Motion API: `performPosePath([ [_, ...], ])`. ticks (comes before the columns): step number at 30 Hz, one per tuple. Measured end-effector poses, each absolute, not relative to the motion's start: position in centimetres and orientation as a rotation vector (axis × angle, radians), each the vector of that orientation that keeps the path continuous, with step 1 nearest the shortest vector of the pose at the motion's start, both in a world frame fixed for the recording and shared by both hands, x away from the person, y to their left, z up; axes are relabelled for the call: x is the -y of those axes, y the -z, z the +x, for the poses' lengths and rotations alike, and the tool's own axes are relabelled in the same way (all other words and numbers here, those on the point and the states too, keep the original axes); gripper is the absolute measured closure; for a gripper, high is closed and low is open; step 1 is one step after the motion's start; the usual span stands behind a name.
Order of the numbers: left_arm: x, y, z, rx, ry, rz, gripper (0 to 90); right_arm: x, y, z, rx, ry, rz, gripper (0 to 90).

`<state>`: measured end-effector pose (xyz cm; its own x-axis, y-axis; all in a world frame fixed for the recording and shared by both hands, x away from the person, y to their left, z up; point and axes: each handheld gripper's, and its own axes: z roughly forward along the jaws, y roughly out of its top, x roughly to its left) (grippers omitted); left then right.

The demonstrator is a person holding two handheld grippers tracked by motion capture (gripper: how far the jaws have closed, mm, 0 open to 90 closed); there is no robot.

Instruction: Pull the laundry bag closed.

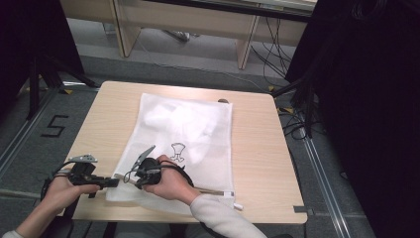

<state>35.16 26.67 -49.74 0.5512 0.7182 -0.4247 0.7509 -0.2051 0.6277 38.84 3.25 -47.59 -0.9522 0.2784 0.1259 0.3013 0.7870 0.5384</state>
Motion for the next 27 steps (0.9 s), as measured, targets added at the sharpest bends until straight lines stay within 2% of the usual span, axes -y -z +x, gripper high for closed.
performPosePath([
  [27,-26.71,49.73,35.2,-1.193,0.041,1.948,85.7,-2.65,47.62,38.92,2.927,0.889,-0.489,82.7],
])
